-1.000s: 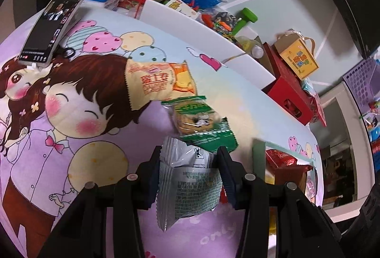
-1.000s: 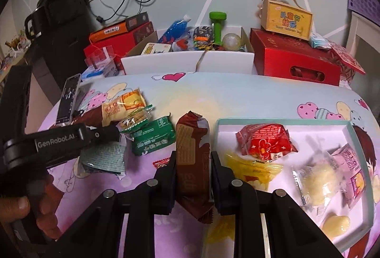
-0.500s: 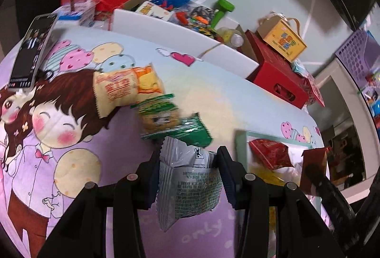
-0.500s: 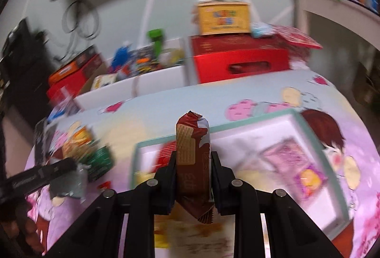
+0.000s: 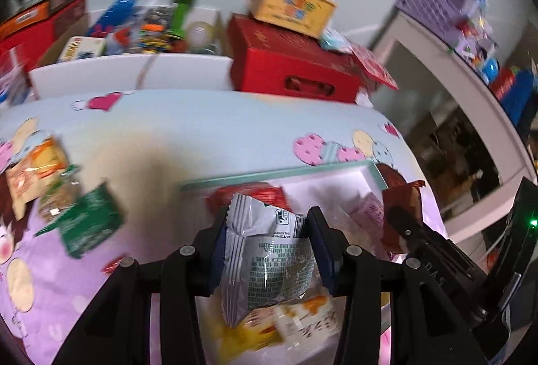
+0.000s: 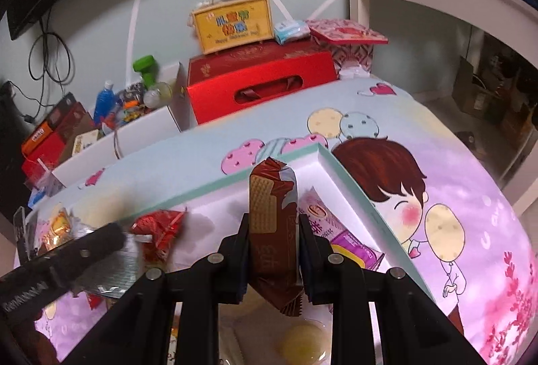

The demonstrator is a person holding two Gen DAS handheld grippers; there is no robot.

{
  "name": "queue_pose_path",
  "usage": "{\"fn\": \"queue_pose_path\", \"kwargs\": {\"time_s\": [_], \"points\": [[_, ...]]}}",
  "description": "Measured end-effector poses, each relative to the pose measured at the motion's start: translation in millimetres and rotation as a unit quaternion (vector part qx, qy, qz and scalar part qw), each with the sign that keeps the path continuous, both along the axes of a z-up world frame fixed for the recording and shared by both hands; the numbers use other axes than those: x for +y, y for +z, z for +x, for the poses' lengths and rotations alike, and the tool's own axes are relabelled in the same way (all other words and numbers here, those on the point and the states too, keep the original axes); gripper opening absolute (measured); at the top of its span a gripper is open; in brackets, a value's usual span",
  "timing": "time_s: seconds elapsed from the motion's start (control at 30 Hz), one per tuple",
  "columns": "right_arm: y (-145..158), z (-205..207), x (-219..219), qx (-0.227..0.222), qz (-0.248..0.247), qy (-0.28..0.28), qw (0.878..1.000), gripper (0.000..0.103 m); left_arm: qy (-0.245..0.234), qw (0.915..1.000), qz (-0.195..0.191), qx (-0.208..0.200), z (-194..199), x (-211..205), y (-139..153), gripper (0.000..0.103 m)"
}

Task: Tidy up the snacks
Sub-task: 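Carry the clear bag and brown wafer bar onto the tray and open both tools, then move both open tools back from the tray to the snack pile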

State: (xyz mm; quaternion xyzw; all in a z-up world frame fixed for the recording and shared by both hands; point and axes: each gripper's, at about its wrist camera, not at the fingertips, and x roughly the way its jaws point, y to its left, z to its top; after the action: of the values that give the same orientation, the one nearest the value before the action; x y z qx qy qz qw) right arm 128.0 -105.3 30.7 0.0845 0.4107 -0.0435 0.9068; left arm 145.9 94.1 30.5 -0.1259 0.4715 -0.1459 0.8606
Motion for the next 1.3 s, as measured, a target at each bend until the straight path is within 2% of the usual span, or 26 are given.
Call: {"fn": "queue_pose_path", "kwargs": {"time_s": [0.13,0.2,0.27,0.37,0.43,0.5,0.57,0.63,0.7,0.83,0.9,0.97,1.07,1.3], "points": [[-6,1,-2,0.013,0.000,-0.001,1.000,0.028,-0.007,0.9998,-0.001,0.019,5,-13,-12,0.047],[-7,0,-2,0.018,0.001,-0.002,1.000,0.028,-0.003,0.9997,-0.001,0.023,6,-13,-13,0.051],[-7,0,-4,0.021,0.003,-0.005,1.000,0.028,0.001,0.9997,0.000,0.022,4,-11,-11,0.059],[-7,1,-6,0.024,0.000,-0.010,1.000,0.029,0.005,0.9998,-0.003,0.019,2,-8,-8,0.059],[-6,0,-7,0.025,0.000,-0.013,1.000,0.036,0.010,0.9998,-0.003,0.016,0,-4,-4,0.059],[-6,0,-7,0.026,0.000,-0.015,1.000,0.056,0.019,0.9997,0.000,0.013,-2,1,-2,0.064],[-4,-1,-5,0.025,-0.005,-0.015,1.000,0.057,0.031,0.9994,0.007,0.013,-3,7,0,0.080],[-3,-1,-3,0.026,-0.011,-0.012,1.000,0.059,0.043,0.9989,0.017,0.011,-5,15,0,0.080],[-3,0,1,0.027,-0.017,-0.007,0.999,0.073,0.055,0.9980,0.031,0.010,-7,22,-1,0.083],[-4,1,5,0.027,-0.022,-0.001,0.999,0.084,0.078,0.9954,0.054,0.011,-11,37,-6,0.085],[-5,2,7,0.028,-0.023,0.000,0.999,0.092,0.089,0.9935,0.070,0.011,-13,43,-10,0.086],[-5,2,9,0.028,-0.025,0.002,0.999,0.098,0.097,0.9915,0.086,0.010,-15,48,-13,0.096],[-3,1,14,0.022,-0.026,0.006,0.999,0.101,0.109,0.9879,0.110,0.006,-19,55,-16,0.097],[4,-1,28,0.007,-0.028,0.012,0.999,0.102,0.131,0.9832,0.127,0.000,-31,75,-17,0.097]]}}
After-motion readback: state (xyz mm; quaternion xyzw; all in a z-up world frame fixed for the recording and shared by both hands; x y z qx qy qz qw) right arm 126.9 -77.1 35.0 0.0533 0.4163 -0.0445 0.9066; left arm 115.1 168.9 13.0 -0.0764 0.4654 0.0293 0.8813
